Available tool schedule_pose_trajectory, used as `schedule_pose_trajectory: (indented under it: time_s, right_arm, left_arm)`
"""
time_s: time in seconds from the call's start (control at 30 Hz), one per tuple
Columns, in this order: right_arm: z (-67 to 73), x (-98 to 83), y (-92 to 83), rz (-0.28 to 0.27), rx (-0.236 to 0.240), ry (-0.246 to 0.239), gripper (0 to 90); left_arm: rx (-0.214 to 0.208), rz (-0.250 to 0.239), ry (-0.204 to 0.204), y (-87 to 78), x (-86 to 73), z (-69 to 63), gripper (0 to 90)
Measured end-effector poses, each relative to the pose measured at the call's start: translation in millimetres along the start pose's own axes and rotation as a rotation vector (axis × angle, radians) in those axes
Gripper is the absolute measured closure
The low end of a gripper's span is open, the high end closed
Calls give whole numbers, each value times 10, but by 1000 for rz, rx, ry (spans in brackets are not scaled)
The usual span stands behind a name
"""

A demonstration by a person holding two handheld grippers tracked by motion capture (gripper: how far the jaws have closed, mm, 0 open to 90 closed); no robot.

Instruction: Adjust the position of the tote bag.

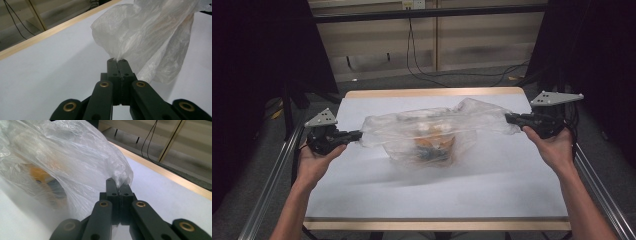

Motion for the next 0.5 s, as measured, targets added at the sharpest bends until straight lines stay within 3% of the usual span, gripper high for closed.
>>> schedule_pose_trajectory:
  time_s: [0.17,0.3,0.5]
  right_arm:
    - [80,1,13,-11,21,-20,893]
    - [112,-5,102,9,42,-29,893]
    - [65,-48,286,43,50,-14,893]
  left_arm:
    - [-22,-33,12,-33,33,-88,900]
    - [-25,8,17,118,9,-121,900]
    - [-30,57,-5,357,-55,-90,900]
Point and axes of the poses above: each handheld gripper's, and its own axes: y roughly forward along the jaws, x roughly out of its top, z roughly to its left, the point moved 4 cm from there along y, roughly forward along the jaws, and after that the axes turned 10 degrees about x, right-handed, at the moved point
